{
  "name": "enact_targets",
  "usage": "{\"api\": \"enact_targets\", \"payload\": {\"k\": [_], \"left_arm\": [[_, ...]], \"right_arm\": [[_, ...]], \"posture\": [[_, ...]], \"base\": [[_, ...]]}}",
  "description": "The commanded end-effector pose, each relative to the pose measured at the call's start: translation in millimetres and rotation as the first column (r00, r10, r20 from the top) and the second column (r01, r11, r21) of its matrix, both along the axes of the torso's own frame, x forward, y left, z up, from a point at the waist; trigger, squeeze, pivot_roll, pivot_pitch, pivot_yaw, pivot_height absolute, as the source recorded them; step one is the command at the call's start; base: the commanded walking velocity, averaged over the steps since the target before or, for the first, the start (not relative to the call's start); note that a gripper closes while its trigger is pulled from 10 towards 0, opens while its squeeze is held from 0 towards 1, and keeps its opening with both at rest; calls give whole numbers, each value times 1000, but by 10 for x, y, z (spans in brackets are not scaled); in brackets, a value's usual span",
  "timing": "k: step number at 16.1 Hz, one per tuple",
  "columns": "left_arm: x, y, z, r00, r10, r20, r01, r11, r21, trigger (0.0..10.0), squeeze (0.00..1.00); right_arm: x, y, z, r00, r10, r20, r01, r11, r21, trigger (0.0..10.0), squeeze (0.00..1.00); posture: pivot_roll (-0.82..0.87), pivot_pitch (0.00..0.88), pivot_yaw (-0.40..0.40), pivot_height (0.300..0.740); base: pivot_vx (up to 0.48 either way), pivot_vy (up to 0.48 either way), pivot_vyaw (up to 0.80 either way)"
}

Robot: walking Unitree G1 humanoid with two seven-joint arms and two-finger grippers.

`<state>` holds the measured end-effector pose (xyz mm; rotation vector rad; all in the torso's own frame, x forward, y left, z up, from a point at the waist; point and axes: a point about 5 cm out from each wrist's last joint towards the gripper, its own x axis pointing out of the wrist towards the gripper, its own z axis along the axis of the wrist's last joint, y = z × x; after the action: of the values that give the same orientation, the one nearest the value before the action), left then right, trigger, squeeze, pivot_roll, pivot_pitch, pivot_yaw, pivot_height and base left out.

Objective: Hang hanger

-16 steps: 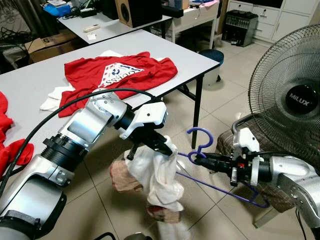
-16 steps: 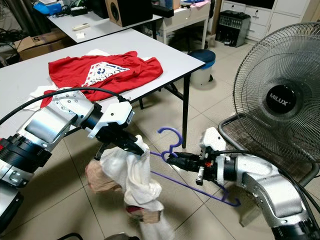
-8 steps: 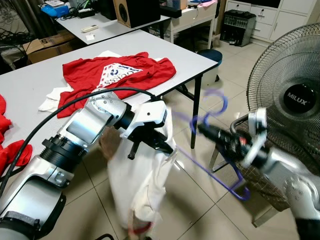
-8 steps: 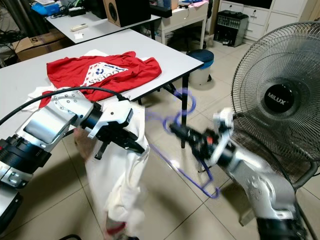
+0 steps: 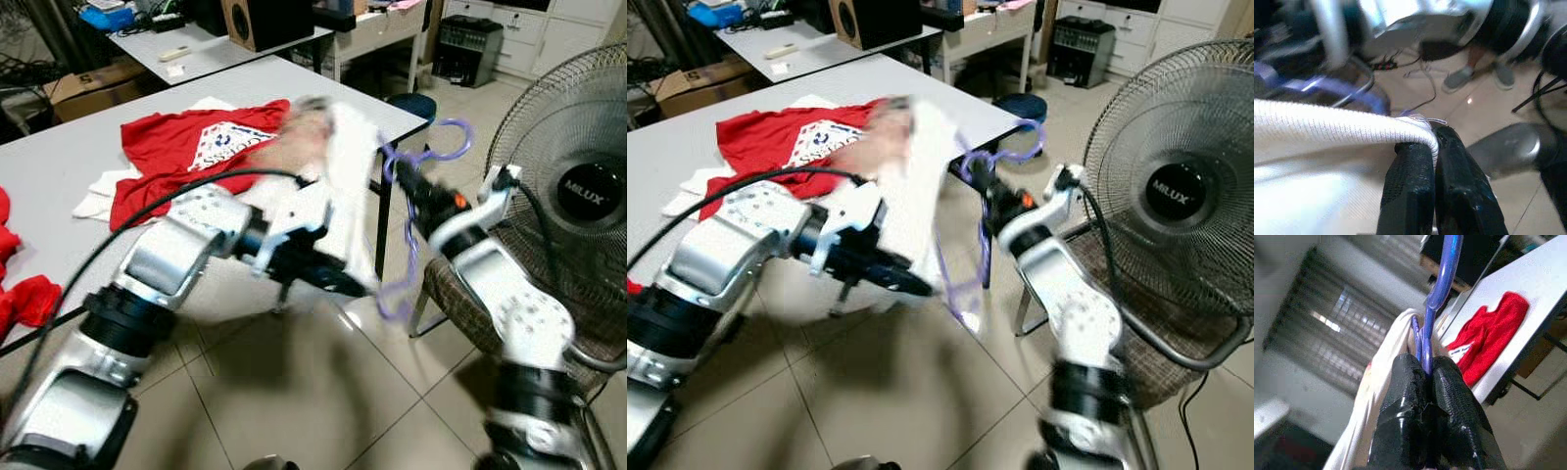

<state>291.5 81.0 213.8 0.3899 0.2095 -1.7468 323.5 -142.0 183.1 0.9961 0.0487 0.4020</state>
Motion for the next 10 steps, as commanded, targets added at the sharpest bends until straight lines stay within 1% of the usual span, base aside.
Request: {"api": "enact_targets", "payload": {"k": [1,2,3,4,5,6,8,9,10], "left_arm": [[-68,-35,-34,999,-36,-30,35,999,-4,0,0],[-82,-49,-28,998,-41,-38,41,999,-8,0,0],[-101,-69,-16,998,-52,-45,51,999,-12,0,0],[-119,-78,-29,997,-63,-47,64,998,13,0,0],[-122,-71,-82,997,-68,-25,69,996,63,0,0],[-83,-60,-171,999,-46,16,43,991,126,0,0],[-5,-44,-282,997,-10,75,-5,980,197,0,0],[25,-38,-313,995,1,103,-24,975,221,0,0],[47,-32,-349,993,5,119,-34,968,249,0,0]], "right_arm": [[58,-74,73,997,-71,11,71,997,10,10000,0],[69,-51,85,997,-71,7,71,997,12,10000,0],[86,-23,104,997,-74,0,74,997,32,10000,0],[96,-7,125,997,-77,-11,78,995,61,10000,0],[105,-1,151,996,-82,-27,85,990,117,10000,0],[118,-10,184,996,-85,-37,90,980,176,10000,0],[133,-34,222,996,-83,-45,92,963,252,10000,0],[133,-41,227,996,-81,-45,90,961,263,10000,0],[133,-52,211,995,-83,-51,93,968,235,10000,0]], "posture": [[-153,0,109,740],[-153,0,109,740],[-153,0,109,740],[-153,0,109,740],[-153,0,109,740],[-154,0,110,740],[-155,0,110,740],[-156,0,108,740],[-160,0,107,740]], "base": [[0,0,0],[0,0,0],[0,0,0],[0,0,0],[0,0,0],[0,0,0],[0,0,0],[0,0,0],[0,0,0]]}}
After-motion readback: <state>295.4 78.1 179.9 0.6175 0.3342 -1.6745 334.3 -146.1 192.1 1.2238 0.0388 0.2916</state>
